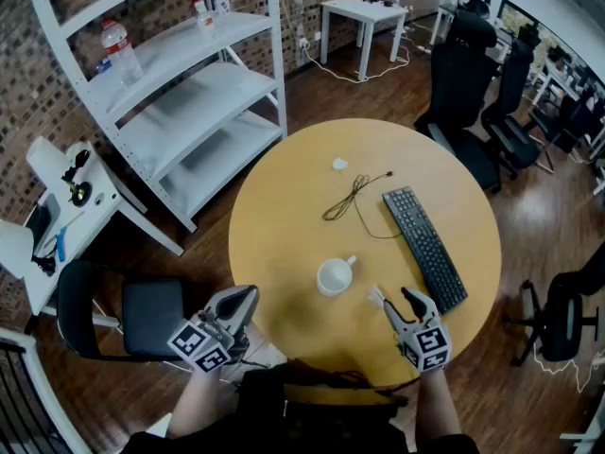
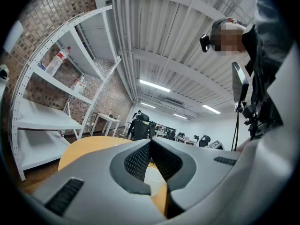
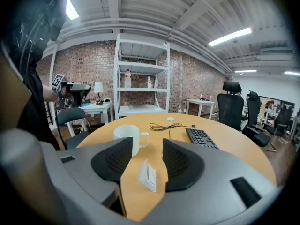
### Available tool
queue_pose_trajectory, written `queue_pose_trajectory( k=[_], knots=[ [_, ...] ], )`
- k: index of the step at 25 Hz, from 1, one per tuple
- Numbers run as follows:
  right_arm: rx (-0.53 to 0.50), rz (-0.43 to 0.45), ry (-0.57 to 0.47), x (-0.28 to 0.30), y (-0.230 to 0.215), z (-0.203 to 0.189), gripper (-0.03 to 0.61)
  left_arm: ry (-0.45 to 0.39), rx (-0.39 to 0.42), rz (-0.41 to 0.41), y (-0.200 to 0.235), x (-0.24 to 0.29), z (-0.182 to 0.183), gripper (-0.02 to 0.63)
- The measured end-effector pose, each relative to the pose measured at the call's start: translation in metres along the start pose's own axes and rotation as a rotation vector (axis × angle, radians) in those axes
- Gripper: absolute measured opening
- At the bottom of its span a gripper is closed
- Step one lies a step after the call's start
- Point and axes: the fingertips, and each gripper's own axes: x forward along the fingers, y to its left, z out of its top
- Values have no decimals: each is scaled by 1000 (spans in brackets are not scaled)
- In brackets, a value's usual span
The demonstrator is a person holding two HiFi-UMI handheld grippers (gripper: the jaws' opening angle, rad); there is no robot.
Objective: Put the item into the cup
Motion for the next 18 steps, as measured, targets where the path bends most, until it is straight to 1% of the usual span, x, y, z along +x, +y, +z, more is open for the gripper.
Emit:
queue_pose_trajectory(
  k=[3, 4, 6, 11, 15, 18],
  knots=[
    [-53, 36, 80, 18, 6, -17, 238, -4, 2, -6, 2, 3, 3, -5],
    [-69, 41, 113, 25, 8, -24, 239, -4, 3, -7, 2, 4, 3, -5],
    [-99, 40, 181, 38, 9, -42, 279, 1, 2, 0, 4, 2, 3, -5],
    [-137, 32, 325, 67, 9, -85, 279, 25, -13, 58, 14, -14, -3, -5],
    [-148, 39, 394, 79, 6, -103, 279, 31, -17, 103, 20, -24, -3, -5],
    [-142, 59, 418, 83, 3, -109, 277, 30, -19, 120, 21, -26, -2, -5]
  ],
)
